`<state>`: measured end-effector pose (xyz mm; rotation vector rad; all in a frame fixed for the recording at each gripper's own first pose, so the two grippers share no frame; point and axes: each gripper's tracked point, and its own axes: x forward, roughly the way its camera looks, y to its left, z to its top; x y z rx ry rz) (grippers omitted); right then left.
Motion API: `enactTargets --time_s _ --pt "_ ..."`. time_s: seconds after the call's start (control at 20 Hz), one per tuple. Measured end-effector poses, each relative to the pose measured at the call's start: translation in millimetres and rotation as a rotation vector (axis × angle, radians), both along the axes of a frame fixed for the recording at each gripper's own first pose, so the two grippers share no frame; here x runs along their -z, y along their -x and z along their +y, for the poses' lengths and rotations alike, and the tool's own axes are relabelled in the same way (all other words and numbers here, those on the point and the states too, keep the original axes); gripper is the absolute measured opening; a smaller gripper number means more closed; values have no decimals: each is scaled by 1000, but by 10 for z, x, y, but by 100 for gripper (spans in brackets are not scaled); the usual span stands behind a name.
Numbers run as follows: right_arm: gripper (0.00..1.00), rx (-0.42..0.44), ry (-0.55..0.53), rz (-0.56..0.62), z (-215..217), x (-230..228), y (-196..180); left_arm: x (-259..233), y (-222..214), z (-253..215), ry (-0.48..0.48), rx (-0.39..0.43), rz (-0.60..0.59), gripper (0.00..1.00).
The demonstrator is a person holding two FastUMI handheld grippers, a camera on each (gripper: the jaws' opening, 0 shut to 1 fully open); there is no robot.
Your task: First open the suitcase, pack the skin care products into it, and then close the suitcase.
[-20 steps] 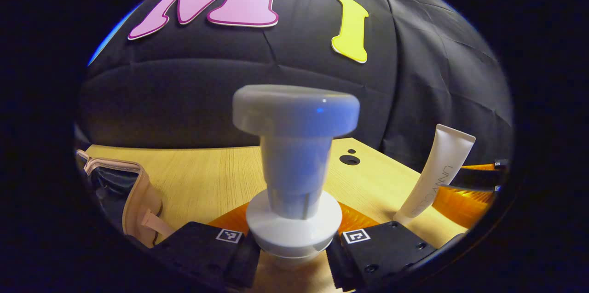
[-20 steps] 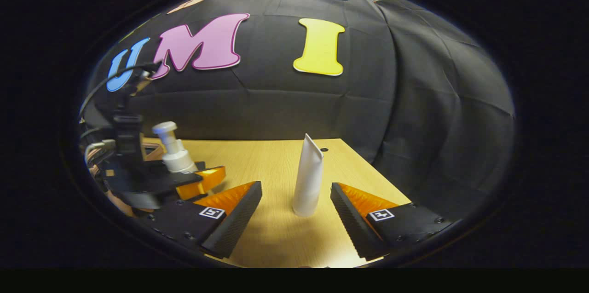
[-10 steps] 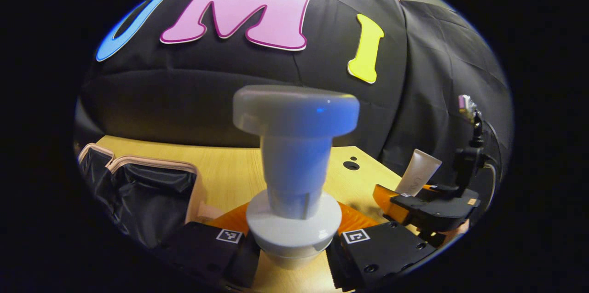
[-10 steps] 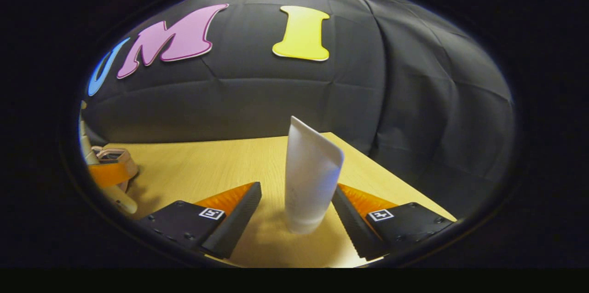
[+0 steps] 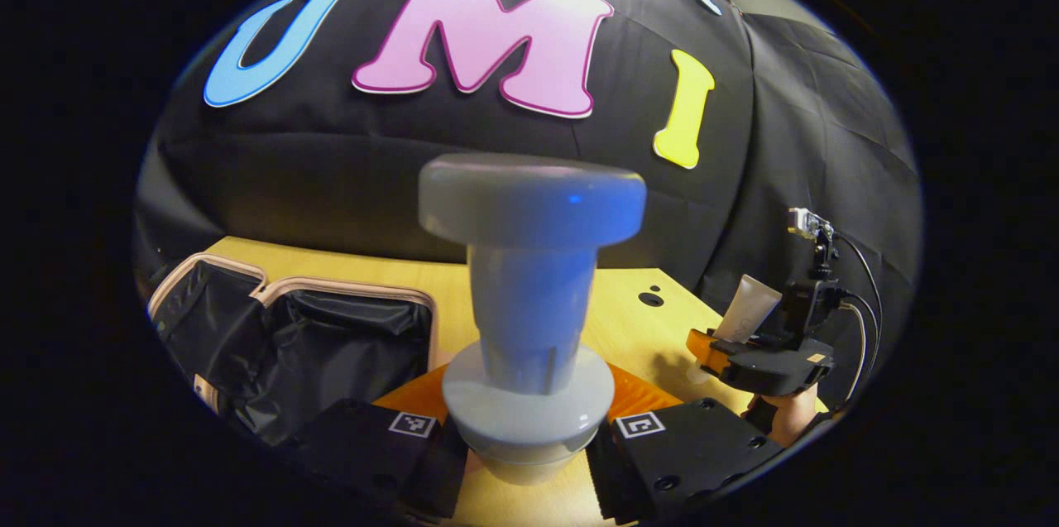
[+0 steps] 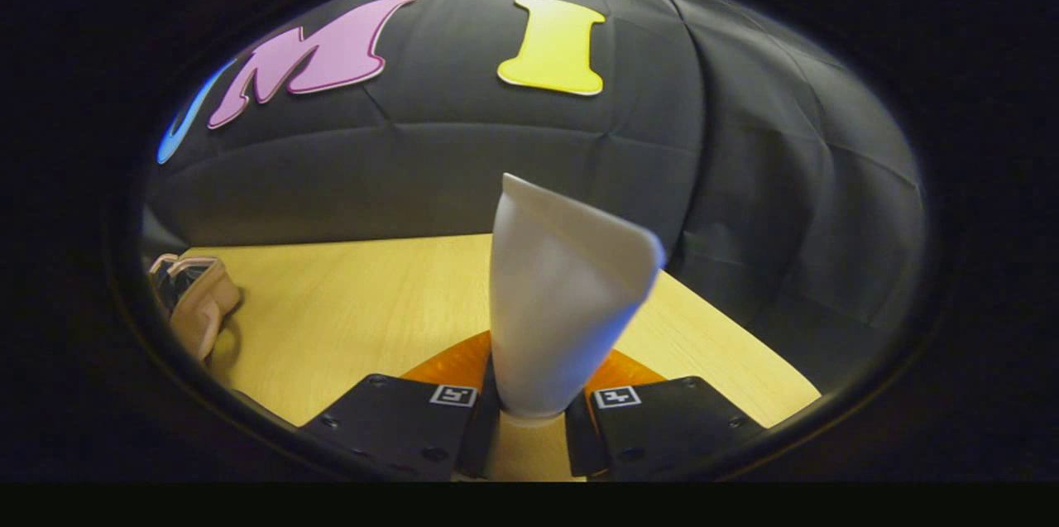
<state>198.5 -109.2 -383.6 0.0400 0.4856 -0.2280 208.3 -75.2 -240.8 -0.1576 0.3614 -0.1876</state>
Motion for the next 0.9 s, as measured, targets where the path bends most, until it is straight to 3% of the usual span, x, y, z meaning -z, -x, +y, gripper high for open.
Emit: enactTargets --time_s 0.2,0.25,0.3,0.4,0.55,0.65,0.7,0.75,0.85,0.9 --pt "36 -107 27 -92 433 -635 97 -160 195 488 12 -44 44 64" --pt "31 -146 31 -117 598 -784 132 -180 234 635 10 -57 60 64" --pt "36 -183 31 -136 777 -912 165 -179 278 805 1 -76 81 64" --pt "35 -253 -1 -161 1151 -1114 253 -176 353 1121 -2 -88 122 64" --pt "32 -344 -118 -163 1758 -1279 356 -149 396 1476 -22 -49 187 64" --pt "36 -396 -121 -189 2033 -1406 371 -59 365 1674 -56 -24 260 64" --pt "31 -423 -126 -201 2171 -1450 402 18 339 1719 -61 -8 309 64" --pt "35 -454 -138 -206 2330 -1465 426 113 335 1739 -69 7 377 64" --pt "35 -514 -177 -193 2617 -1449 512 362 282 1776 -93 29 478 64" --pt "31 -539 -194 -184 2745 -1435 550 484 264 1766 -106 36 517 64"
